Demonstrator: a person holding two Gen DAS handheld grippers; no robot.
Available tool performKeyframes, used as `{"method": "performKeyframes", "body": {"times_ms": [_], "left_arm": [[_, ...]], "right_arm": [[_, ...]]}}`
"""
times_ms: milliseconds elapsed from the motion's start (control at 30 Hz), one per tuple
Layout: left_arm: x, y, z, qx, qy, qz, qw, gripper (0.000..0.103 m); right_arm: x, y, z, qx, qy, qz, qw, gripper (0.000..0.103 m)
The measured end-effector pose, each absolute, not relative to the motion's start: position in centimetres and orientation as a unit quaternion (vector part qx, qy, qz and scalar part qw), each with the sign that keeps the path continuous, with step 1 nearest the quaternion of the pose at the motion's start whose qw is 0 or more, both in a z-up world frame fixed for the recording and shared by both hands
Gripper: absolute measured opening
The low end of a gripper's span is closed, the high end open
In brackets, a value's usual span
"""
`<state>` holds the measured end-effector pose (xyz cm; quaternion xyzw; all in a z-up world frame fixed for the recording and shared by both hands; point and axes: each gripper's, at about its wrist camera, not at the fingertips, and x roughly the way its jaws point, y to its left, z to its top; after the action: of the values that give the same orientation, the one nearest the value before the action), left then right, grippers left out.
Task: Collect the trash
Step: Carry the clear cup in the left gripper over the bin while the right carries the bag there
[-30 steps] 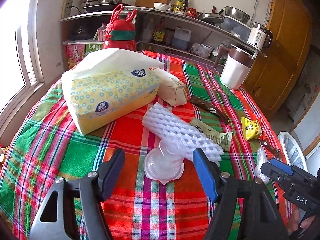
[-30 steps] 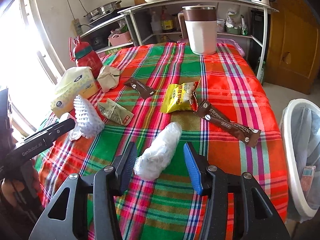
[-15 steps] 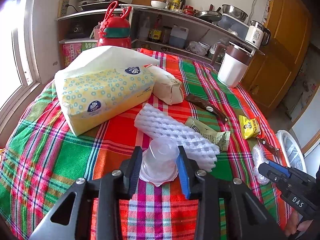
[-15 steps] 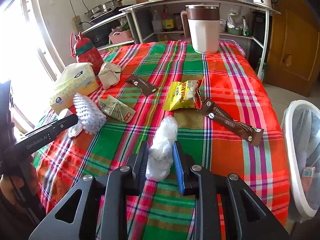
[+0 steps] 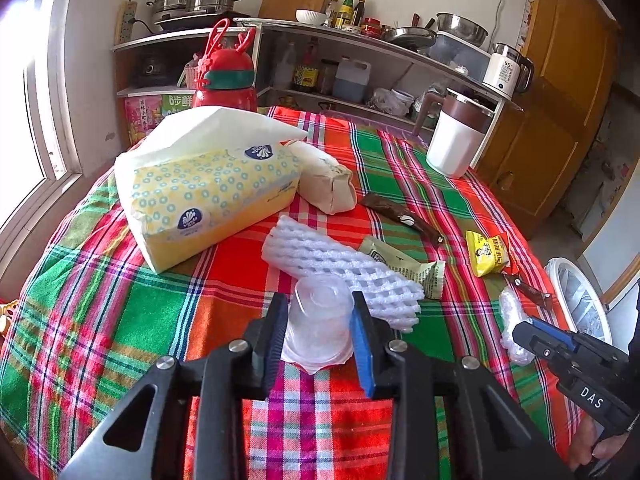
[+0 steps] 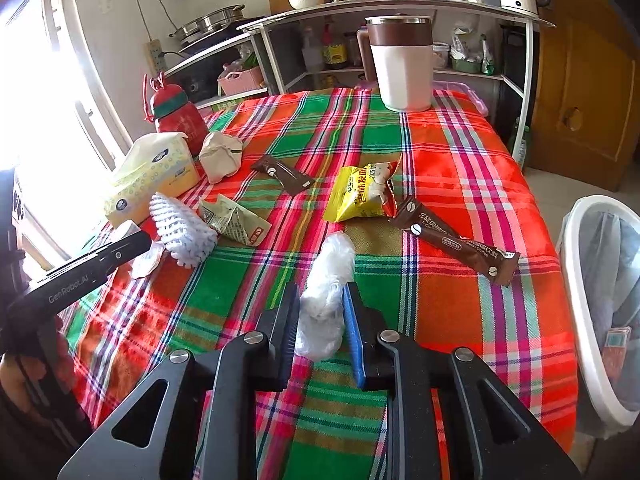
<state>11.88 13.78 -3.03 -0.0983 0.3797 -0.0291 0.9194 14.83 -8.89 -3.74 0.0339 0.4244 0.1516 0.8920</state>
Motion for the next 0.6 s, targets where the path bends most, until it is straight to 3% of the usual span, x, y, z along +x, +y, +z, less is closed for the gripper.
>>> {"method": "performKeyframes", "body": {"times_ms": [600], "left_arm": [[9.8, 9.6, 0.4, -0.072, 0.348, -0.076, 0.932, 0.032]], "right_arm": [[13.1, -11.7, -1.9, 0.064, 0.397, 0.148, 0.904, 0.023]]}}
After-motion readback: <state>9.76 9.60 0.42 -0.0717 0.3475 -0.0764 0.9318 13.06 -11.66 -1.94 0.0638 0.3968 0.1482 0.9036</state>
